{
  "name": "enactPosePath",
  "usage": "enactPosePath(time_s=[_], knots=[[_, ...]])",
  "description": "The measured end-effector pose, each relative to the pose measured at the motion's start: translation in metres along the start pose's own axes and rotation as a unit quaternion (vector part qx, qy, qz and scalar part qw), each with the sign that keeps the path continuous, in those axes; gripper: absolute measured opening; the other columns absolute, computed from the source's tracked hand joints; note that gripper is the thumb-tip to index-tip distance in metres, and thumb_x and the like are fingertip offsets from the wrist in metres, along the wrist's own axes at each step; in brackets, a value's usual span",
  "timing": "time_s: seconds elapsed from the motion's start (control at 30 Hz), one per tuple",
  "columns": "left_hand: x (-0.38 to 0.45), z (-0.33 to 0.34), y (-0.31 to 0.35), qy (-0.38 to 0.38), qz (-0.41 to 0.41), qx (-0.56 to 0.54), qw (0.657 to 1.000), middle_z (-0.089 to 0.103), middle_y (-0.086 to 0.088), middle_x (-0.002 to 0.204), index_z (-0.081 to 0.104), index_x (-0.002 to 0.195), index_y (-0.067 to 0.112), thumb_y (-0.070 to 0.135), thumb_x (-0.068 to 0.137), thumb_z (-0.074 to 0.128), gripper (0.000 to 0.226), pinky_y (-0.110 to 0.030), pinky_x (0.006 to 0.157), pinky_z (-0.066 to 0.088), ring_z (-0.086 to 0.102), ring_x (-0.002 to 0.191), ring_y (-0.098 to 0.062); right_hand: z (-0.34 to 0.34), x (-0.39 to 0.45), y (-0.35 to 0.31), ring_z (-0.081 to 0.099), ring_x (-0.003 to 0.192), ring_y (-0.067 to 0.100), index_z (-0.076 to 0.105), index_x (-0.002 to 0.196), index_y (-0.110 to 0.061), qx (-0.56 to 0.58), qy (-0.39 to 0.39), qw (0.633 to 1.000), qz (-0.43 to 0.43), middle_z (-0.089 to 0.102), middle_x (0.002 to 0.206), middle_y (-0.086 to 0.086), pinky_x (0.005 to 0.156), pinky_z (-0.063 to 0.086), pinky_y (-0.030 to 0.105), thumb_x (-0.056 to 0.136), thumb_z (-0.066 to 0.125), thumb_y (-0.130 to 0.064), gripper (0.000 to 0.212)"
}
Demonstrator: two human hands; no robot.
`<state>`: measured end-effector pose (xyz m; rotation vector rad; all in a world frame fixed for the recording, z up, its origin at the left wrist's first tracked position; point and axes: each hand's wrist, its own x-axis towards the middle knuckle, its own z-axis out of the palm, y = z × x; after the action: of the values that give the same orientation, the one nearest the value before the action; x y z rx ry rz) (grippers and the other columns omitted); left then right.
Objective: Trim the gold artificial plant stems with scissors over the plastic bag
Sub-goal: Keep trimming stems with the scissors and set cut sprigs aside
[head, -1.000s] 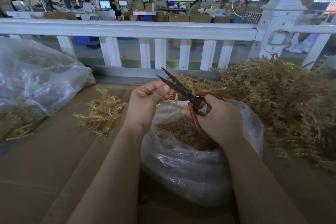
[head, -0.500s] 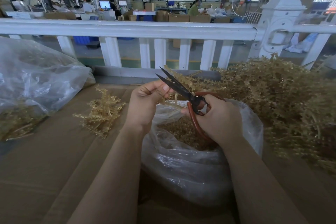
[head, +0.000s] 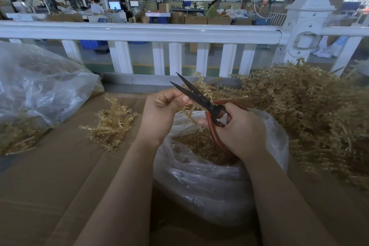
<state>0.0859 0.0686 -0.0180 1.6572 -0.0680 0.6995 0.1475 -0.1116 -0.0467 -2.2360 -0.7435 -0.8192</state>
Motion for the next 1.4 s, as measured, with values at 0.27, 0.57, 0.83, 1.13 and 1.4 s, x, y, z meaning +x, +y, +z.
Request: enactPosePath(time_s=[0.27,0.57,0.83,1.13,1.4], knots=[[-0.0004,0.0,0.0013,0.005,-0.007,0.01,1.0,0.075,0.004,0.084,0.075,0.087,0.011,0.006,0.096,0.06,0.017,-0.018,0.078,0.051,0.068,0.081,-0.006,-0.002,0.0003,-0.0025,0.054,0.057,0.005,0.065,0.081,-0.027,-0.001,-0.003,1.0,-0.006,0.052,0.059,-0.017,0.05,0.045,0.023,0.077,0.051,-0.083,0.058],[-0.0005,0.0027,0.0035,0.013,-0.001,0.031,0.999,0.072,0.012,0.077,0.073,0.084,0.013,0.003,0.097,0.058,0.022,-0.014,0.075,0.049,0.063,0.075,0.001,-0.0018,0.0012,-0.0001,0.053,0.058,0.007,0.064,0.079,-0.026,-0.003,-0.001,1.0,-0.006,0.057,0.063,-0.014,0.051,0.043,0.024,0.077,0.052,-0.084,0.06],[-0.0006,0.004,0.0055,0.015,-0.015,0.022,1.0,0.071,0.011,0.077,0.073,0.086,0.009,0.005,0.097,0.058,0.019,-0.014,0.076,0.048,0.062,0.075,0.0,0.0009,0.0022,0.0035,0.059,0.062,0.008,0.066,0.08,-0.024,-0.008,-0.01,1.0,-0.009,0.064,0.068,-0.012,0.056,0.051,0.026,0.079,0.055,-0.08,0.057],[0.0025,0.0049,0.0007,0.039,-0.074,-0.027,0.996,0.071,-0.001,0.076,0.071,0.082,0.012,0.004,0.097,0.058,0.021,-0.032,0.087,0.056,0.065,0.077,-0.015,0.0025,0.0007,0.0014,0.056,0.06,-0.002,0.056,0.072,-0.035,0.06,-0.057,0.995,0.057,0.057,0.06,-0.018,0.054,0.041,0.017,0.069,0.055,-0.088,0.053],[0.0032,0.0065,-0.0013,0.046,-0.09,-0.055,0.993,0.073,0.004,0.072,0.074,0.088,0.013,0.002,0.095,0.06,0.019,-0.016,0.071,0.053,0.065,0.068,-0.005,0.0003,0.0054,-0.006,0.063,0.055,-0.003,0.069,0.071,-0.027,0.3,-0.088,0.934,0.172,0.067,0.061,-0.016,0.049,0.044,0.011,0.071,0.078,-0.063,0.037]])
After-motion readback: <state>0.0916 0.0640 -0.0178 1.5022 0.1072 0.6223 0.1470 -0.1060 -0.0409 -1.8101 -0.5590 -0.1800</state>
